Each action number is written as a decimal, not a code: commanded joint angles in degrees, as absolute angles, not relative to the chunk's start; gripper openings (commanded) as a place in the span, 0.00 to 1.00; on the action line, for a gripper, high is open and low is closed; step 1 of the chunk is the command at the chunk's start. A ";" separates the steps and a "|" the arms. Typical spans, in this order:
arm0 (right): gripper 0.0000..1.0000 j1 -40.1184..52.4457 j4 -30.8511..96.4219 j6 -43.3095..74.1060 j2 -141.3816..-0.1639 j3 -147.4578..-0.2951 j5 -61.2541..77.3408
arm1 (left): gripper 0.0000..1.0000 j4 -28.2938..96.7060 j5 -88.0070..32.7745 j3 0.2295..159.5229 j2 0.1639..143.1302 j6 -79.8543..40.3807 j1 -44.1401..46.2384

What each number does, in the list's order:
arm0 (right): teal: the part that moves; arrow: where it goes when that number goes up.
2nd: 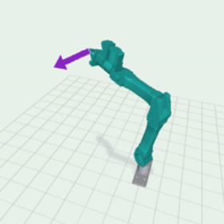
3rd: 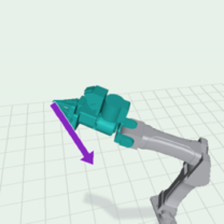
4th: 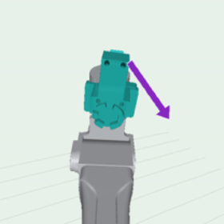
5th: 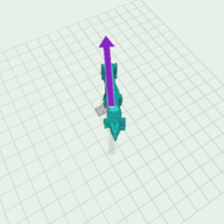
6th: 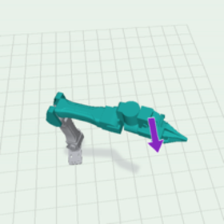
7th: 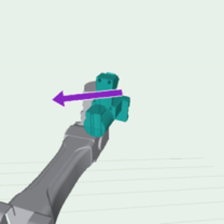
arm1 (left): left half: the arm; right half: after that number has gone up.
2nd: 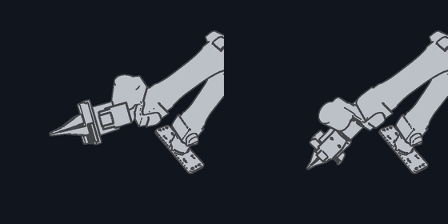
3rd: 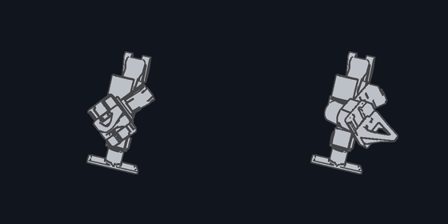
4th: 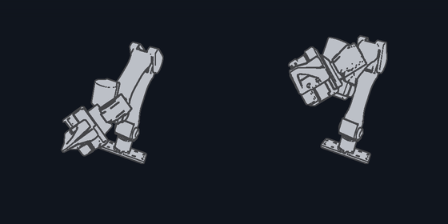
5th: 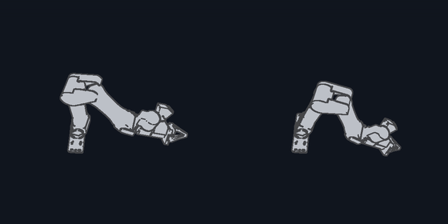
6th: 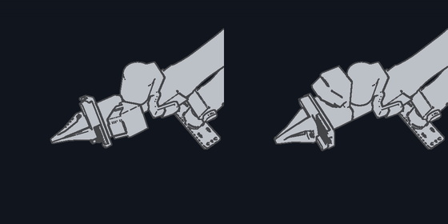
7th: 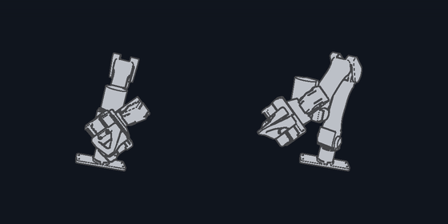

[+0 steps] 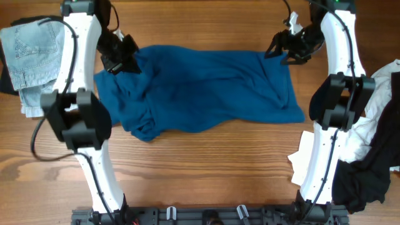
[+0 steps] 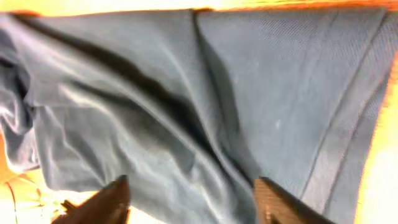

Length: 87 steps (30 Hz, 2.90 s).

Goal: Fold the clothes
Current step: 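Move both grippers to the shirt's left and right ends and press down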

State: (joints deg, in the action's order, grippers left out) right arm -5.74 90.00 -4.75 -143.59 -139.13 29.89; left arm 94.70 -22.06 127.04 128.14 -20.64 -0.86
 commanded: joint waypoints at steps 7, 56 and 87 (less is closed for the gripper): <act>0.53 -3.70 92.18 -4.71 -124.16 -140.88 27.81 | 0.04 96.55 -7.86 128.46 114.74 -19.73 10.11; 0.89 -10.20 55.83 8.95 -98.45 -59.05 30.35 | 0.08 52.93 -5.69 54.28 101.78 -39.31 12.23; 0.08 -10.26 46.26 27.22 -99.29 -58.59 14.98 | 0.20 43.27 3.09 53.56 101.78 -33.41 -7.86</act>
State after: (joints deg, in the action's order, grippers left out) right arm -10.24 46.94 25.34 -99.13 -59.00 15.99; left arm 43.27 0.23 54.92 100.49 -34.79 -7.05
